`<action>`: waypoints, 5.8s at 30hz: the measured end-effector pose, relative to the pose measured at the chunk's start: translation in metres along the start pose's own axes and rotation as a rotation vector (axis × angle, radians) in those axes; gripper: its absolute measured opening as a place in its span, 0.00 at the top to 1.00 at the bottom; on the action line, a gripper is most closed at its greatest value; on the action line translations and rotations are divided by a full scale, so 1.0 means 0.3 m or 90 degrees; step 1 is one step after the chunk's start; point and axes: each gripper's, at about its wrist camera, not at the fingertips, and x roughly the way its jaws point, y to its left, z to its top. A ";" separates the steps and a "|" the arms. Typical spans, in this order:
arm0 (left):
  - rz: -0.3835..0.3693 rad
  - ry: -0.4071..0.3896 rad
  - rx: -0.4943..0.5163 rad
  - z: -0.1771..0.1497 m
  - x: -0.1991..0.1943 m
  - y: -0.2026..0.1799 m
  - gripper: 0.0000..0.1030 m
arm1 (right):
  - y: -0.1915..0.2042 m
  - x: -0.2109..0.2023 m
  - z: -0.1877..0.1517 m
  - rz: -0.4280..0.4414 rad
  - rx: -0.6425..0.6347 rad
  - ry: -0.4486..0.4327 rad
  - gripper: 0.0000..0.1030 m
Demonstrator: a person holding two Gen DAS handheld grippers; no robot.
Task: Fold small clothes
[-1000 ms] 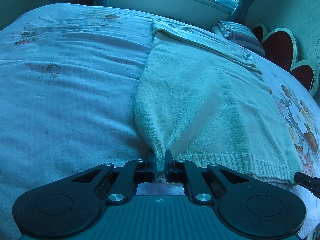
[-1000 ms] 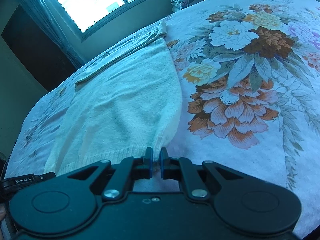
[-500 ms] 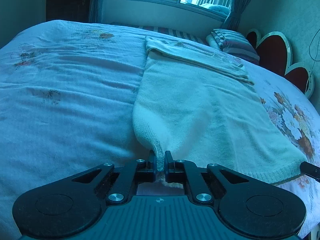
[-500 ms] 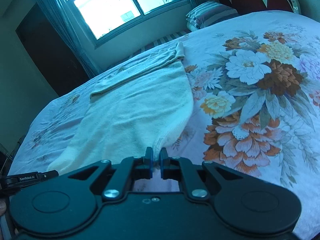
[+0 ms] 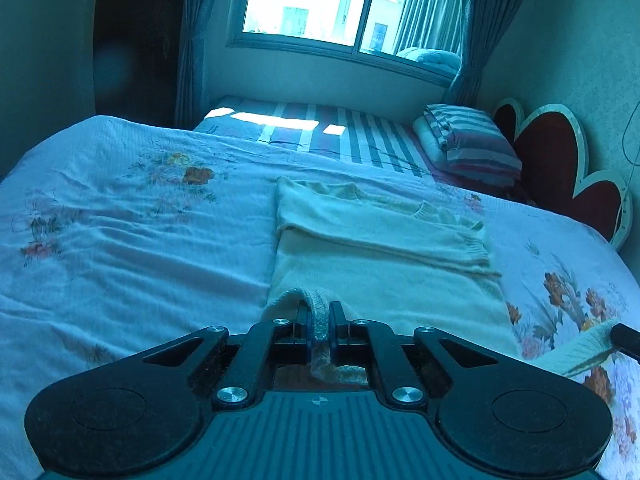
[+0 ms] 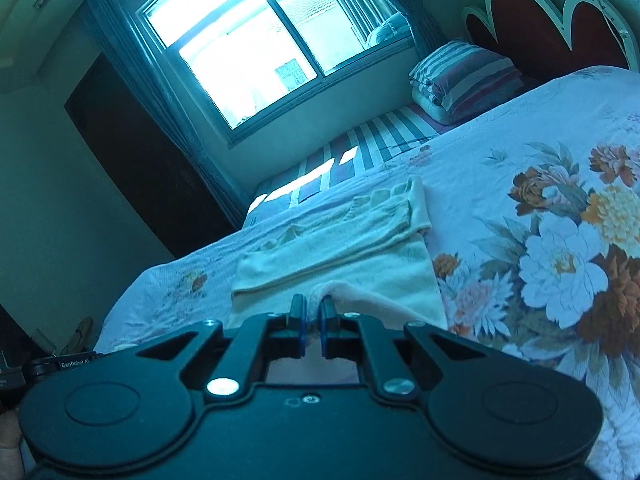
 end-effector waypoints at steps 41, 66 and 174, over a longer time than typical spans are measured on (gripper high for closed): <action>0.091 0.165 -0.042 0.583 1.325 -0.061 0.93 | -0.324 1.156 0.429 -0.121 0.130 0.060 0.93; 0.071 0.047 0.099 0.605 1.310 -0.011 0.00 | -0.330 1.148 0.465 -0.146 -0.102 0.065 0.34; -0.038 0.045 0.238 0.473 1.498 -0.059 0.67 | -0.281 1.220 0.393 -0.113 -0.235 0.084 0.66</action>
